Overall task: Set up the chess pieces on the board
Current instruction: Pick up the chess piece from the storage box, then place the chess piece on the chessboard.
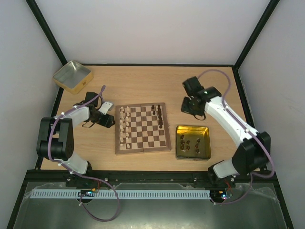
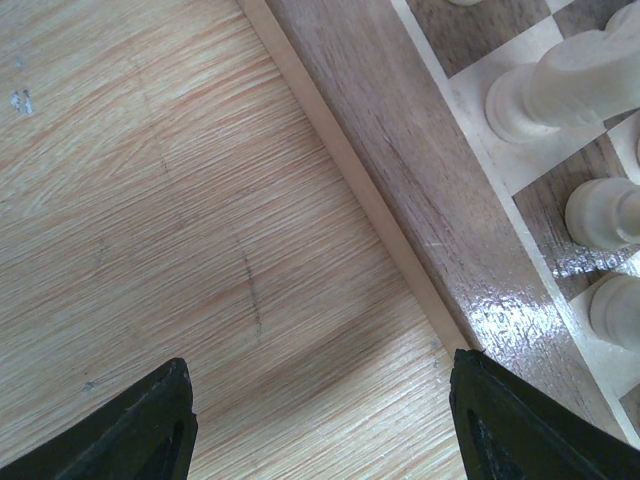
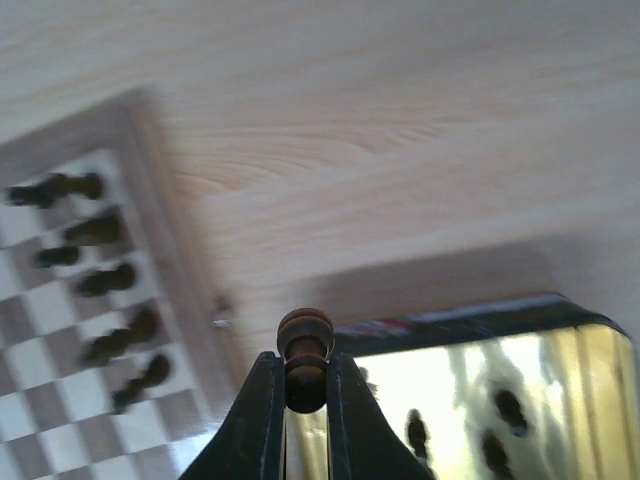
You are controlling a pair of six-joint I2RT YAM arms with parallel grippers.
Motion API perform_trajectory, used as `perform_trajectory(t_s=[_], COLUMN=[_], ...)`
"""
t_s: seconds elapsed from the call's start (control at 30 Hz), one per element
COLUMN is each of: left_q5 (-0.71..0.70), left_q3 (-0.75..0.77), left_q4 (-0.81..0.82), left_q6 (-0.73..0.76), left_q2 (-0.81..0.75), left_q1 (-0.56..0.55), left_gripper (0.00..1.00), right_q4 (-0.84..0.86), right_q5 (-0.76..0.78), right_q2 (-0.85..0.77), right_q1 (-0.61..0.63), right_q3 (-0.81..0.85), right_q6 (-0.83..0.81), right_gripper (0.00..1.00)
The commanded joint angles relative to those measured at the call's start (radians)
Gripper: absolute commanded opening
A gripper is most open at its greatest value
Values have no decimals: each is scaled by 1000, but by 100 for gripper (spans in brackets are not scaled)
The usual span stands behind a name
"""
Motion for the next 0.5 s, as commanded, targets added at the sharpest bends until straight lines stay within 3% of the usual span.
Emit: perform_trajectory(t_s=[0.0, 0.23, 0.47], left_q5=[16, 9, 6], left_q3=[-5, -10, -9], left_q4=[-22, -17, -14], left_q6=[1, 1, 0], left_q2=[-13, -16, -6], left_q1=[3, 4, 6], left_gripper=[70, 70, 70], right_q4=[-61, -135, -124], right_q5=[24, 18, -40], right_q2=[149, 438, 548], right_q1=[107, 240, 283], right_q3=[204, 546, 602], right_q6=[-11, -90, -113], right_gripper=[4, 4, 4])
